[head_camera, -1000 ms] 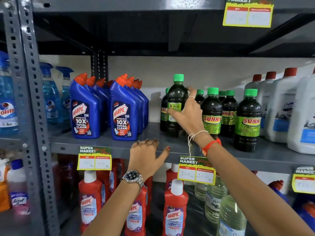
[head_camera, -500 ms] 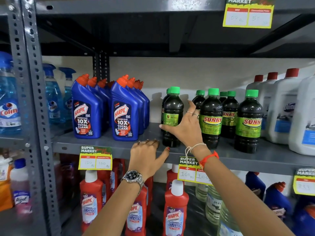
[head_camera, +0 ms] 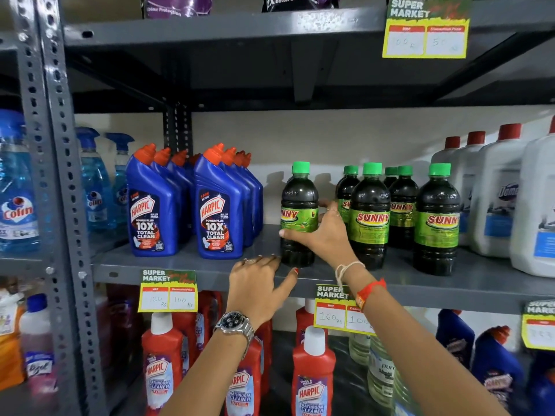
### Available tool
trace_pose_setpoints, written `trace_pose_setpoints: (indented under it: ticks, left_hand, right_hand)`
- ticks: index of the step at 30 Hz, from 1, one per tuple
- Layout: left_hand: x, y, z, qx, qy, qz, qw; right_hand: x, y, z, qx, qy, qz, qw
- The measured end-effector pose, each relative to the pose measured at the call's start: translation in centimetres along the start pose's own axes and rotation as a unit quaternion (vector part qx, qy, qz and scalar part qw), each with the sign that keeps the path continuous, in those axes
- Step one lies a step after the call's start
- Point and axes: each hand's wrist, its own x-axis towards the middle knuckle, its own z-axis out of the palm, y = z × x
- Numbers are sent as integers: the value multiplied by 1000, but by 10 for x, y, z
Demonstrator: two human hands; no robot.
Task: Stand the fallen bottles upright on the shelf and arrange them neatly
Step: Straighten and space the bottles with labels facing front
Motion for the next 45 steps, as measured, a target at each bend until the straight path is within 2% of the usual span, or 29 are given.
trace_pose_setpoints:
  ticks: [3,7,11,13,17,19,26,31,35,37,40,43,45]
  left_hand:
    - [0,0,1,5,4,-2,1000]
    - [0,1,0,3,2,1,1000]
    - [1,0,1,1,-3,-1,1000]
    - [1,0,1,2,-2,-1,1000]
    - [1,0,1,5,3,0,1000]
    - [1,0,1,8,2,-1,1000]
    - [1,0,2,5,6,-2,1000]
    - [1,1,0,-8,12,-13,1000]
    - [7,2,-4,-25,-19,-47,998]
    - [13,6,-9,-53,-33,-75,995]
    - [34,14,-14,-216,-55,-124,967]
    - [58,21,-13,-411,-99,-155,893]
    - [65,25,-9,-453,-119,-174,866]
  right_hand:
    - [1,-1,4,-46,15,-16,999]
    - [10,3,-5,39,-23,62,997]
    - [16,11,-9,110,-65,73,989]
    - [14,10,-8,64,-64,49,995]
    - [7,10,2,-113,-1,-32,993]
    - [6,8,2,-117,16,-40,992]
    - [4,4,-3,-52,-11,-22,998]
    - [-30,6,-27,-41,107,-63,991]
    - [-52,19,-60,-153,237,-47,958]
    - [-51,28,-74,-161,261,-35,951]
    - [-41,43,-85,-141,209,-35,967]
    - [-34,54,-89,-76,114,8,991]
    - [-30,56,-91,-42,62,61,995]
